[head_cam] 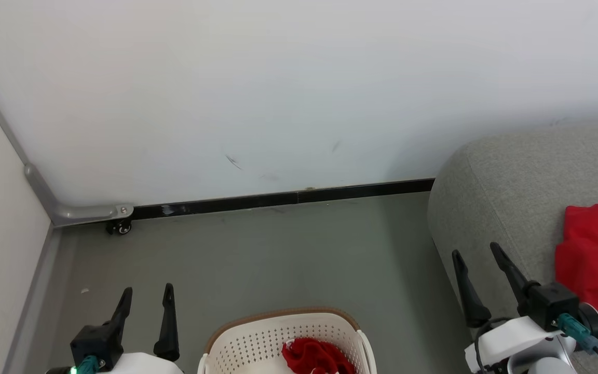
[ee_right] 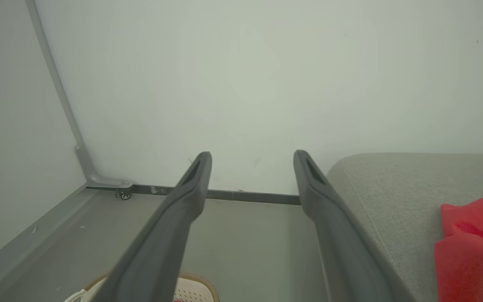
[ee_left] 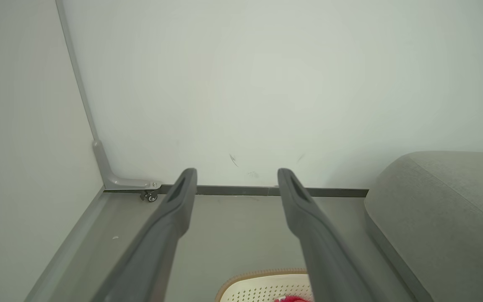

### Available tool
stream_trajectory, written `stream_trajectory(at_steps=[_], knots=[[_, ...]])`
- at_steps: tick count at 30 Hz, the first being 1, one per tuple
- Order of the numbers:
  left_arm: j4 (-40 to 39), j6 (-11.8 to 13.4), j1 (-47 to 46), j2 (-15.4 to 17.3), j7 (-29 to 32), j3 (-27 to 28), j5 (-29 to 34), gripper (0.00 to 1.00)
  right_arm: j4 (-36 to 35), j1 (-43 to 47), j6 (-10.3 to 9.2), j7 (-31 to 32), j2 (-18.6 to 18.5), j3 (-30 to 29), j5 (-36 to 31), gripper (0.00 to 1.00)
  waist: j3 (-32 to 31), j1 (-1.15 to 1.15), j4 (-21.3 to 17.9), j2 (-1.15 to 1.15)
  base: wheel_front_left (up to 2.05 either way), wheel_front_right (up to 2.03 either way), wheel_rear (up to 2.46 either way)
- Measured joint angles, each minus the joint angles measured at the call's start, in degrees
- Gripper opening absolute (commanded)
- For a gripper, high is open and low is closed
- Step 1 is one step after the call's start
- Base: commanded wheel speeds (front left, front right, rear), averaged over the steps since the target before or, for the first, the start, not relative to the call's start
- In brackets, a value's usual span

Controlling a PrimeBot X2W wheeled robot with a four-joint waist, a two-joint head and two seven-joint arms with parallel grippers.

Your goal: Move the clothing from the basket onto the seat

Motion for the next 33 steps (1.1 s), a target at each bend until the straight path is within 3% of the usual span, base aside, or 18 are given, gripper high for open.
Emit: stream_trajectory(at_steps=[33], knots=[[-2.25,0.35,2.30,0.22,0.00,1.52,1.03,1.00,-8.76,6.56,0.00,3.59,0.81,2.33,0.53,1.00,-1.02,0.00,1.70,0.00,0.00,0.00,0.00]])
